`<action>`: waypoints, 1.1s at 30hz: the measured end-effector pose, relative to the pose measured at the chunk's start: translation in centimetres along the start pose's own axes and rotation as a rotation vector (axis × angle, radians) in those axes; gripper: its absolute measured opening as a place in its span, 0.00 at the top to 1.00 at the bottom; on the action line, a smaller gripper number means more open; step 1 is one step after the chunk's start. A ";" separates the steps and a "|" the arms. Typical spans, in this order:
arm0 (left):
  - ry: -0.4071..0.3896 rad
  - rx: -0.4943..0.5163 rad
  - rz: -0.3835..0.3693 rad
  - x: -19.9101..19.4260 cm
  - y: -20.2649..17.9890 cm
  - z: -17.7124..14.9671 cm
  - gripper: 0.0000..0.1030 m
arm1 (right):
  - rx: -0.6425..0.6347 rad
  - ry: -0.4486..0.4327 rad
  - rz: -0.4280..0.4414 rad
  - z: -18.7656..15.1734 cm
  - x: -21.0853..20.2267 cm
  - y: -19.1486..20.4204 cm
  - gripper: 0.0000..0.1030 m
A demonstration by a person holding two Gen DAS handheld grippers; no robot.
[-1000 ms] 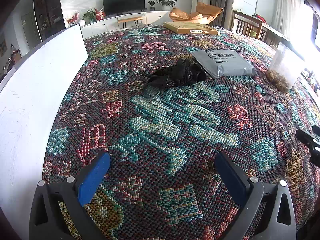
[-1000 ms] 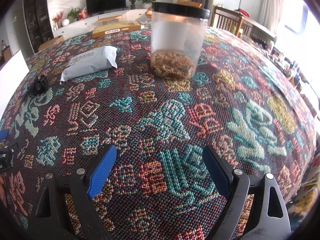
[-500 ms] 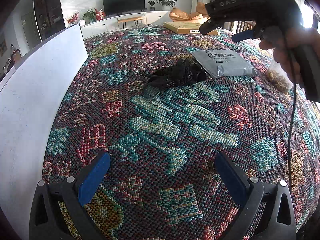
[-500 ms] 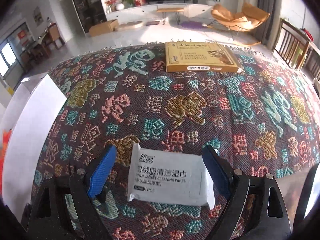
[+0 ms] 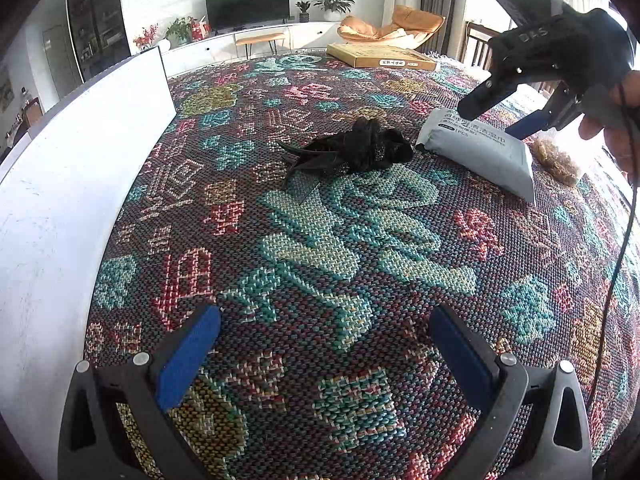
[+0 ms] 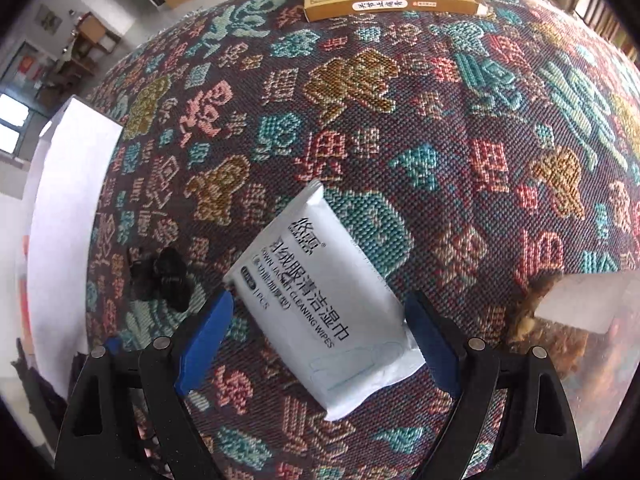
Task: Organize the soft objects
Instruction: 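Grasp the white cleaning wipes packet with the right tool, then lower the wipes packet onto the bed beside the jar and open the right tool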
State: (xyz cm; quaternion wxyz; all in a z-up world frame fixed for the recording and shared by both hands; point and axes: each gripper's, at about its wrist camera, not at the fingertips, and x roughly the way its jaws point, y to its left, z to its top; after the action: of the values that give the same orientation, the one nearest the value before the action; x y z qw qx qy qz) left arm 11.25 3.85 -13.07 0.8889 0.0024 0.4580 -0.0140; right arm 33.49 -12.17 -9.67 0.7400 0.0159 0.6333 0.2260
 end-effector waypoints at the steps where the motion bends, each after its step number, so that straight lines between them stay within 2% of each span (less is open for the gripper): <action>1: 0.000 0.000 0.000 0.0 0.0 0.0 0.00 | -0.022 -0.022 -0.006 0.0 -0.5 0.1 0.13; 4: 0.000 0.000 0.000 0.0 0.0 0.0 0.00 | -0.183 -0.071 -0.109 -0.1 -0.2 1.5 0.13; 6: 0.000 0.000 0.000 0.0 0.0 0.0 0.00 | -0.280 -0.060 -0.133 -0.7 1.1 2.6 0.13; 9: 0.000 0.000 0.000 0.0 0.0 0.0 0.00 | -0.352 -0.030 -0.183 -2.0 3.4 3.3 0.13; 10: 0.000 0.000 0.000 0.0 0.0 0.0 0.00 | -0.377 -0.064 -0.215 -2.6 3.4 3.5 0.12; 11: 0.000 0.000 0.000 0.0 0.0 0.0 0.00 | -0.362 -0.091 -0.221 -3.1 3.1 3.4 0.14; 14: 0.000 0.000 0.000 0.0 0.0 0.0 0.00 | -0.252 -0.136 -0.239 -5.1 1.6 2.4 0.32; 17: 0.000 0.000 0.000 0.0 0.0 0.0 0.00 | -0.194 -0.140 -0.255 -9.8 0.2 1.5 0.34; 21: 0.000 0.000 0.000 0.0 0.0 0.0 0.00 | -0.130 -0.149 -0.274 -18.0 -2.1 0.1 0.33; 25: 0.000 0.000 0.000 0.0 0.0 0.0 0.00 | 0.065 -0.189 -0.319 -23.4 -5.4 -6.3 0.33; 28: 0.000 0.000 0.000 0.0 0.0 0.0 0.00 | 0.218 -0.249 -0.330 -23.8 -7.7 -11.8 0.33; 31: 0.000 0.000 0.000 0.0 0.0 0.0 0.00 | 0.283 -0.313 -0.354 -20.8 -8.7 -15.8 0.34; 33: 0.000 0.000 0.000 0.0 -0.1 0.0 0.00 | 0.300 -0.387 -0.381 -18.5 -9.0 -17.7 0.34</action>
State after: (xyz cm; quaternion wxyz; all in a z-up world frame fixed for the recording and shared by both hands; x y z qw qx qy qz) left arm 11.30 3.80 -13.06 0.8888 0.0024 0.4580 -0.0141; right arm 20.77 -36.15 -10.40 0.8652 0.0484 0.4986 -0.0199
